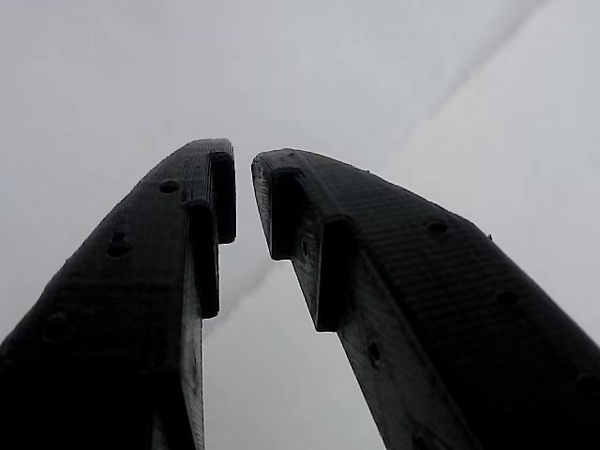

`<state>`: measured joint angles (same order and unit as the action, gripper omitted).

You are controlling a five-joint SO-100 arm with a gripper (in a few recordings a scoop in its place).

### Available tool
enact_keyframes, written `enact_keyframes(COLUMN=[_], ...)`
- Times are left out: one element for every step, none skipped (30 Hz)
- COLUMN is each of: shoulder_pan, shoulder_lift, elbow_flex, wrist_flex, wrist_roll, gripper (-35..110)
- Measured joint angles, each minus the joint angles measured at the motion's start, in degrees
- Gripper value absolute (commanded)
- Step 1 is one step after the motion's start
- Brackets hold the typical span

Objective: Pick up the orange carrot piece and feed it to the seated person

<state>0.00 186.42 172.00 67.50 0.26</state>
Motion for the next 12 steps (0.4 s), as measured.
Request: enact_keyframes(shoulder_pan=[-0.6, -1.0, -0.7, -0.1, 0.4, 0.4, 0.2, -0.1, -0.2, -0.2, 0.0, 0.3], shoulder_lift=[0.3, 0.2, 0.1, 0.0, 0.0, 0.4, 0.8, 1.1, 1.1, 1.2, 1.2, 1.2], elbow_flex=[-0.3, -0.5, -0.6, -0.6, -0.6, -0.6, -0.6, -0.6, -0.6, -0.6, -0.6, -0.6], wrist_flex=[0.2, 0.4, 0.4, 0.4, 0.4, 0.4, 0.4, 0.4, 0.4, 0.4, 0.4, 0.4], wrist_roll=[0.0, 0.0, 0.0, 0.0, 0.0, 0.0, 0.0, 0.0, 0.0, 0.0, 0.0, 0.0], gripper=[-1, -1, -1, -1, -1, -1, -1, -1, -1, -1, -1, -1])
